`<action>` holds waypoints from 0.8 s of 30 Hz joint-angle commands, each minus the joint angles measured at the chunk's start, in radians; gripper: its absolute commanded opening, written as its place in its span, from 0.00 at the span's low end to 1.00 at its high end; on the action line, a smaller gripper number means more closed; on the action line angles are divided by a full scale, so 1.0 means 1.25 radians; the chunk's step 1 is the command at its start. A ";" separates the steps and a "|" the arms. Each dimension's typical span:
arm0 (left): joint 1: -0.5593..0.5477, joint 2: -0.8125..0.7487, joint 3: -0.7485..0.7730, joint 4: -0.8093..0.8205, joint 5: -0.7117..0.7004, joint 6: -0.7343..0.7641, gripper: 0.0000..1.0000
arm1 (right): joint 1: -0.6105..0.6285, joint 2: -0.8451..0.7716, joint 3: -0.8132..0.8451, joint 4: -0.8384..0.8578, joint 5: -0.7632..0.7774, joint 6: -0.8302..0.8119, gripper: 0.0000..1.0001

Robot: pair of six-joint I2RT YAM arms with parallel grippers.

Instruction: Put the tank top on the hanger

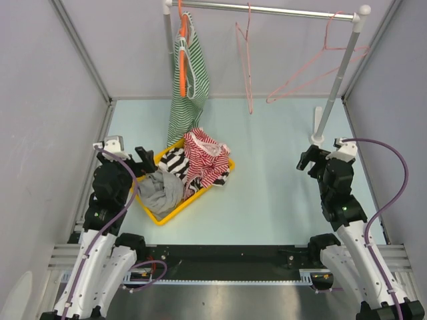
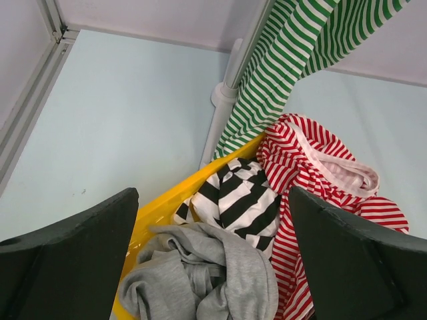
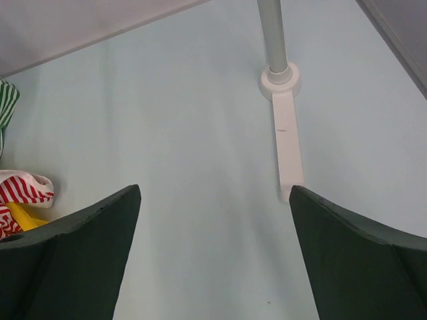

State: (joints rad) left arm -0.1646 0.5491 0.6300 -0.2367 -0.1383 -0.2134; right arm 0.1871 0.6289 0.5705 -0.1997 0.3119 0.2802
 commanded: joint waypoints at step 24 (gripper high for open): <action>-0.187 0.391 0.069 0.185 0.056 -0.151 0.97 | 0.001 -0.001 0.019 -0.006 -0.002 0.019 1.00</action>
State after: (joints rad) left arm -0.3717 0.9123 0.6727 -0.1272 -0.1375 -0.3130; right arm 0.1871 0.6300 0.5705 -0.2131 0.3191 0.2882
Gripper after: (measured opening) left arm 0.964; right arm 0.994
